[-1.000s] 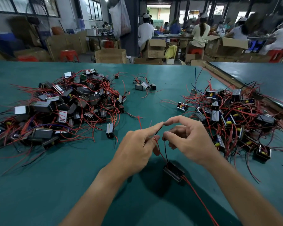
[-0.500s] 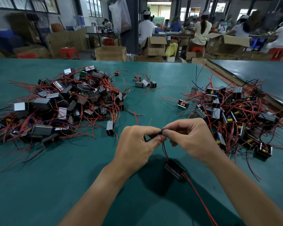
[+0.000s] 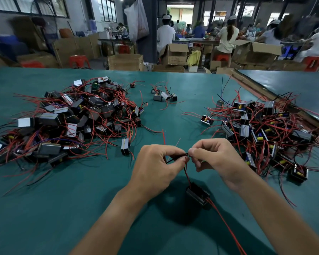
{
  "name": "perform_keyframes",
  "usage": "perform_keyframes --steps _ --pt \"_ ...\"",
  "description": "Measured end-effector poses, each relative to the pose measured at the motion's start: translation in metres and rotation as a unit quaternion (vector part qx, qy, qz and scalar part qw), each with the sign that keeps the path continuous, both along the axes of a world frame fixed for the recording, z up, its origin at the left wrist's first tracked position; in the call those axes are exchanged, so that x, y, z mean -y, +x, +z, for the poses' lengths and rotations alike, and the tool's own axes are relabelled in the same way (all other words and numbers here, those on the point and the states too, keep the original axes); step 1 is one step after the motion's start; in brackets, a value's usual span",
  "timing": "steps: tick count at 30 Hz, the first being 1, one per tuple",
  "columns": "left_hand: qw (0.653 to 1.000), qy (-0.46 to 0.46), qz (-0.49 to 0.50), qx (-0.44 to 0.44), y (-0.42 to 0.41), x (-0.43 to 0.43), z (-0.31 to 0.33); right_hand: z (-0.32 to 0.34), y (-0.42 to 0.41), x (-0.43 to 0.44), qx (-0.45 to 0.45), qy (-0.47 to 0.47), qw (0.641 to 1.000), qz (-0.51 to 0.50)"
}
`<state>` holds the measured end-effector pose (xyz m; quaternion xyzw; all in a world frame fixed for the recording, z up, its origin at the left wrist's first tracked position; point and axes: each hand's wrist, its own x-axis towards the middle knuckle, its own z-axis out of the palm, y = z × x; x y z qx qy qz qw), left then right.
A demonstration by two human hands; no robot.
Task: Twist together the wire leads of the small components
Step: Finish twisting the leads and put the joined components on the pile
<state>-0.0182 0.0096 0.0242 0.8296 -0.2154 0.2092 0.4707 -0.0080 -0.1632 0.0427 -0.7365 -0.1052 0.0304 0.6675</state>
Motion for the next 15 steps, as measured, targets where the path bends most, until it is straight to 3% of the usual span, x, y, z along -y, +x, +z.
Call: perform_keyframes --steps 7,12,15 --pt "0.996 -0.061 -0.039 -0.055 0.0012 -0.0003 -0.0001 0.0029 -0.0014 0.0007 -0.102 0.048 0.992 0.049" --pt "0.989 -0.092 -0.045 -0.109 0.0025 -0.0014 0.0028 0.0043 -0.0029 -0.0011 -0.063 0.013 0.997 0.031" --pt "0.988 -0.093 -0.052 -0.111 0.0021 -0.0004 0.0056 0.0072 -0.0017 -0.0005 -0.092 0.03 0.995 0.04"
